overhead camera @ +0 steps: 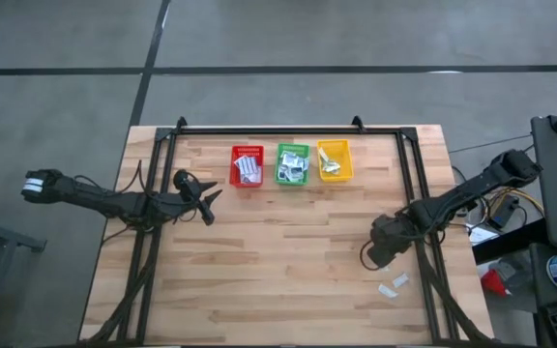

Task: Pick & Place First Aid Supplies
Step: Put the green bandage into the yellow basket

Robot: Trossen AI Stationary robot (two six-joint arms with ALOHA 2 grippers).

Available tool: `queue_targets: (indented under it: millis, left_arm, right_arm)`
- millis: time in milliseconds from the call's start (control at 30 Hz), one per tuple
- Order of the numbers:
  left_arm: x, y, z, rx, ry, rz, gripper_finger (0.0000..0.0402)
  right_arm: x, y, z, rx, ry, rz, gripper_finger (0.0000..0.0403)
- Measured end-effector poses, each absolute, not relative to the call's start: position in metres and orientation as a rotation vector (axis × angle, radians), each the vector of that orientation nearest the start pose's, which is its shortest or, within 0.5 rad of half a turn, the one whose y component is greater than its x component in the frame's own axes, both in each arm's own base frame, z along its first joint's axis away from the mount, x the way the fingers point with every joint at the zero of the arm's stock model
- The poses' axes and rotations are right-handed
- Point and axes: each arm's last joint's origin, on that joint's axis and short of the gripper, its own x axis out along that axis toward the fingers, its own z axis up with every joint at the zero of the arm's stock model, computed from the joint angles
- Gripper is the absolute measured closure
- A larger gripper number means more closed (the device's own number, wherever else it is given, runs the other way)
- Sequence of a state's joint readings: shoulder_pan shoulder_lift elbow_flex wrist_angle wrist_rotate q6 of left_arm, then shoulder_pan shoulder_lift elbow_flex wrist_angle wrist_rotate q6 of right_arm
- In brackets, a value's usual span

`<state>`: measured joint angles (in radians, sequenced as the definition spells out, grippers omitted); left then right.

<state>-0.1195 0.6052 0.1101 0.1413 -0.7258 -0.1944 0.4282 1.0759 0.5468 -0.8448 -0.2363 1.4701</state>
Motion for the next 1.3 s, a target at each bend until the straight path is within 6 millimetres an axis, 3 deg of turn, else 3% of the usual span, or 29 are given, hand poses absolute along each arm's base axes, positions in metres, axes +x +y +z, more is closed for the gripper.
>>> queue_targets:
  millis: [733,1300]
  left_arm:
    - [0.132,0.003,0.159,-0.040,0.268,0.626,0.0268]
    - [0.132,0.003,0.159,-0.040,0.269,0.624,0.0268]
  right_arm:
    - [0.157,0.089,0.124,0.877,1.638,-0.705,0.0269]
    - [0.153,0.087,0.134,0.921,1.593,-0.677,0.0393]
